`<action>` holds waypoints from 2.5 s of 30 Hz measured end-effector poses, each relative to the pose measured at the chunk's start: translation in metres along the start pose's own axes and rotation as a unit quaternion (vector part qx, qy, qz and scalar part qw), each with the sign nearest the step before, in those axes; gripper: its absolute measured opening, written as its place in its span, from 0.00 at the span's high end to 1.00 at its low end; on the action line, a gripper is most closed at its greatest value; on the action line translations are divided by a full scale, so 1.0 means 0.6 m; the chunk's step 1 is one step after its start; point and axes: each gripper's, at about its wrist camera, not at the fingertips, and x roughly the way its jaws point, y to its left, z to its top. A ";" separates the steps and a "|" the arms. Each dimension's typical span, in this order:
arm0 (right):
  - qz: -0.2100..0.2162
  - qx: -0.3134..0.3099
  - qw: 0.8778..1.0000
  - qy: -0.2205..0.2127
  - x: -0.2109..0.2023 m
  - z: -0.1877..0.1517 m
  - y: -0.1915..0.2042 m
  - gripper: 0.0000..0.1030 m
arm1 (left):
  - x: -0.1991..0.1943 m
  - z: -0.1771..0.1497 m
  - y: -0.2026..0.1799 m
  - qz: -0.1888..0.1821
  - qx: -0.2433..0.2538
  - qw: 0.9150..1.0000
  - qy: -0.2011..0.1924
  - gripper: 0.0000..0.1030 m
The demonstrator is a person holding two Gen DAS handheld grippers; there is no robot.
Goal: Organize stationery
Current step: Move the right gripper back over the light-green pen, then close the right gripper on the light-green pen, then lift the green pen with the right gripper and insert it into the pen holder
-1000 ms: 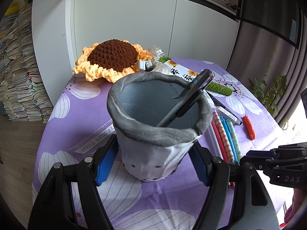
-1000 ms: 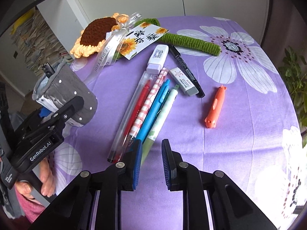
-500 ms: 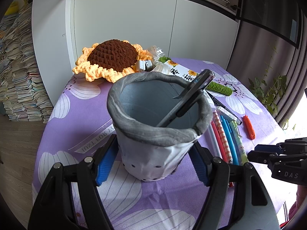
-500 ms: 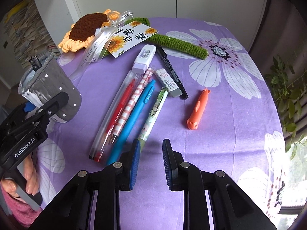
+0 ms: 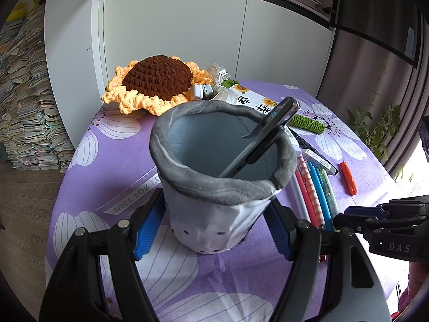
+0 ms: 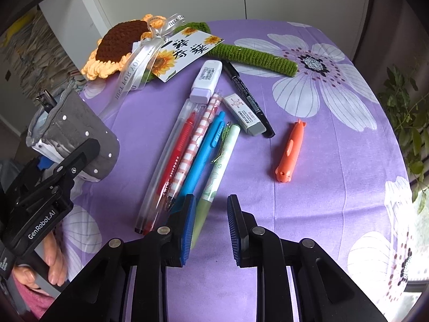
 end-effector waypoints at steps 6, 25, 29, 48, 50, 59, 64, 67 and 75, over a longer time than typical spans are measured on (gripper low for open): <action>-0.015 -0.016 1.000 0.002 0.009 0.000 0.015 0.78 | 0.000 0.000 0.000 0.000 0.000 1.000 0.000 0.30; -0.057 -0.174 0.983 0.020 -0.068 -0.073 -0.008 0.67 | 0.000 0.001 0.000 0.000 0.000 1.000 0.000 0.31; -0.013 -0.131 0.991 -0.007 -0.067 -0.024 -0.011 0.59 | 0.000 0.001 0.000 0.000 0.000 1.000 0.000 0.30; -0.003 -0.119 0.992 0.034 0.030 0.060 0.004 0.74 | 0.001 -0.002 -0.001 0.000 -0.001 1.000 0.004 0.31; -0.008 -0.123 0.992 0.032 0.031 0.062 0.007 0.74 | 0.001 -0.002 -0.001 0.000 -0.001 1.000 0.004 0.31; -0.018 -0.147 0.988 0.035 0.036 0.071 0.022 0.85 | 0.002 -0.002 -0.001 0.000 -0.001 1.000 0.004 0.31; -0.016 -0.132 0.991 0.009 0.003 0.066 0.021 0.85 | 0.001 -0.002 -0.001 0.000 -0.001 1.000 0.005 0.31; -0.003 -0.121 0.992 -0.026 -0.047 0.064 0.023 0.85 | 0.003 -0.001 -0.001 0.000 -0.001 1.000 0.005 0.31; 0.045 -0.134 0.979 -0.148 -0.193 0.069 0.067 0.86 | 0.003 -0.002 -0.004 -0.002 -0.002 1.000 0.007 0.31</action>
